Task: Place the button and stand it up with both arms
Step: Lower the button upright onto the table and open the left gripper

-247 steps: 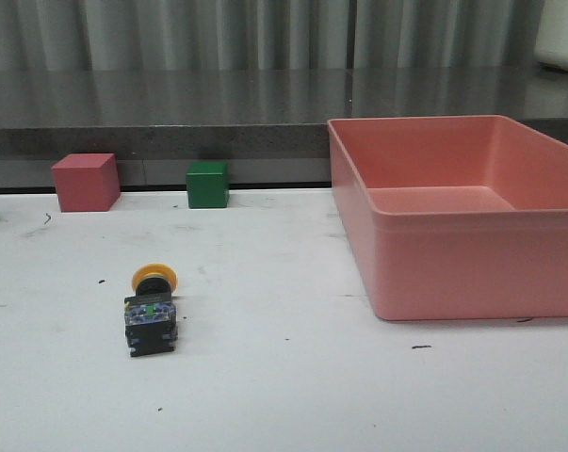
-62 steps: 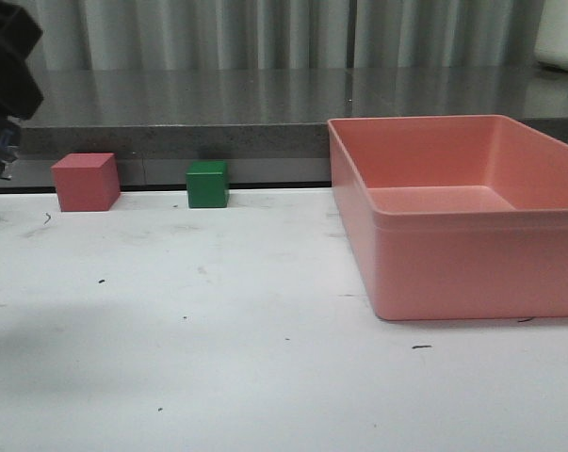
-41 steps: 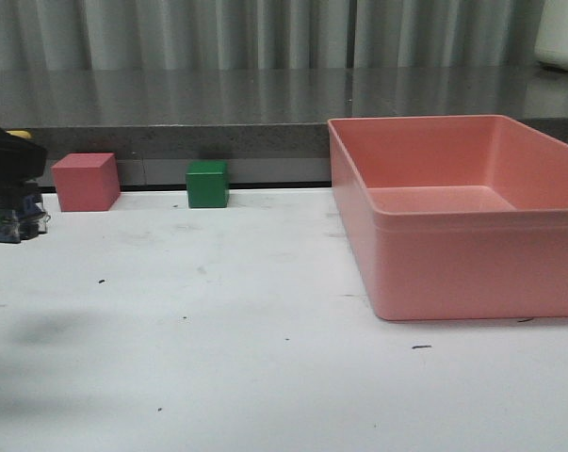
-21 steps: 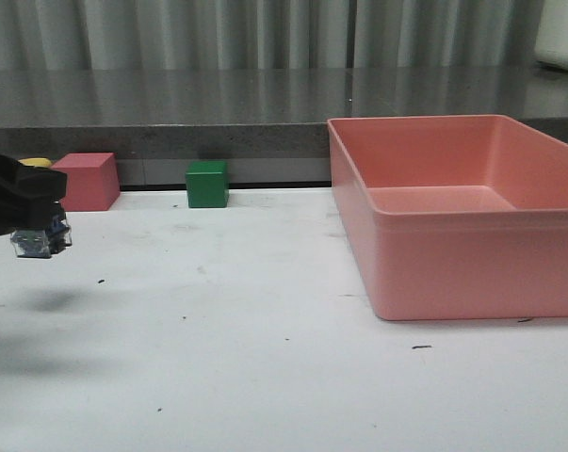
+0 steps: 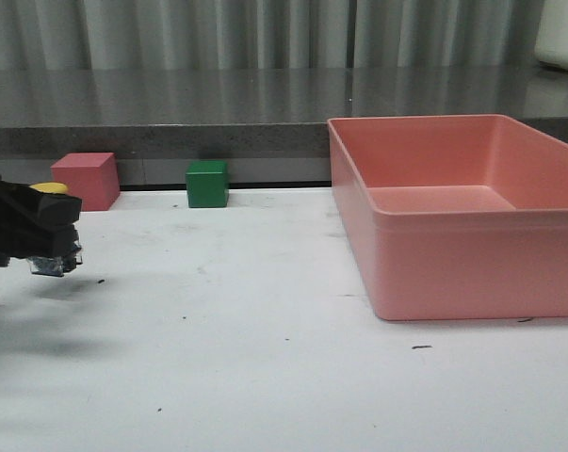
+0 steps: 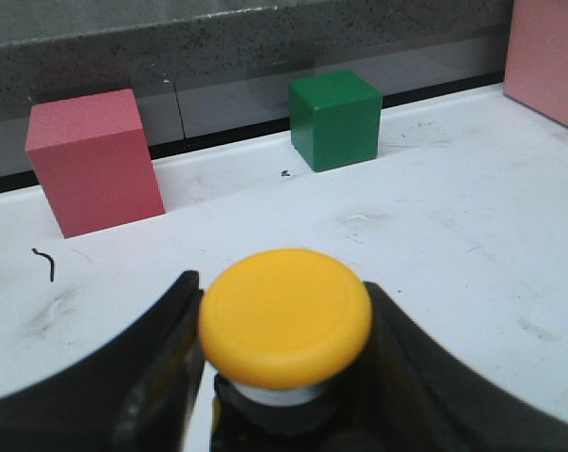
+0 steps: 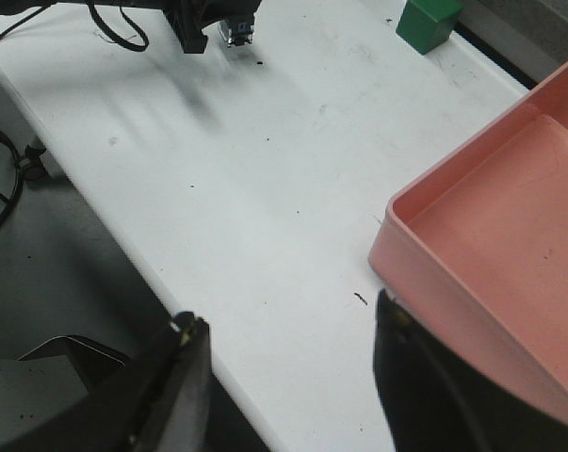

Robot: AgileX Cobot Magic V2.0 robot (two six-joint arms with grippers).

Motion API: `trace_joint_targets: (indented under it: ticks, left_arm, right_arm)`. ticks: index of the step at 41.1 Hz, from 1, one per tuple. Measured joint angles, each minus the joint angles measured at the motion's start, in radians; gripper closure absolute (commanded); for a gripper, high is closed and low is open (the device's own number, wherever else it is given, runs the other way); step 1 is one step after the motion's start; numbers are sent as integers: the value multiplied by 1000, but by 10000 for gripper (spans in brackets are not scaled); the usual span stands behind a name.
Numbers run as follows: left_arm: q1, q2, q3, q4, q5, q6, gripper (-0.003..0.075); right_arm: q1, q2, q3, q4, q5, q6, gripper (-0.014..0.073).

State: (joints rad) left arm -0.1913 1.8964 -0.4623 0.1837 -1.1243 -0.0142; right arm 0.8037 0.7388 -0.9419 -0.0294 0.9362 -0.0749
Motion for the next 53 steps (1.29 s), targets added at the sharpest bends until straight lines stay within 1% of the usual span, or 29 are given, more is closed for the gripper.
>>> trace_joint_targets:
  ticks: [7,21,24,30,33,36,41,43,45,48,50,52,53]
  left_arm:
    - [0,46,-26,0,-2,0,582]
    - [0,54,-26,-3,-5,6,573]
    - [0,54,-26,-3,-5,7,515]
    - [0,54,-26,-3,-5,8,335]
    - [0,54,-26,-3,-5,8,260]
    - [0,54,-24,-3,-5,14,235]
    - [0,25,-15,-6,-5,14,236]
    - [0,-4,-13,-6,17,14,236]
    - [0,-44,-13,-6,70,14,236]
    - [0,-115,-11,-6,193,14,237]
    - [0,-173,-11,-6,299,14,237]
    - [0,-243,-13,-6,434,14,237]
    - [0,-262,-15,-6,470,14,239]
  right_arm:
    - [0,0,0,0,0,0,183]
    - [0,0,0,0,0,0,183]
    - [0,0,0,0,0,0,183]
    - [0,0,0,0,0,0,183]
    - [0,0,0,0,0,0,183]
    - [0,0,0,0,0,0,183]
    - [0,0,0,0,0,0,183]
    - [0,0,0,0,0,0,183]
    - [0,0,0,0,0,0,183]
    - [0,0,0,0,0,0,183]
    - [0,0,0,0,0,0,183]
    - [0,0,0,0,0,0,183]
    - [0,0,0,0,0,0,183]
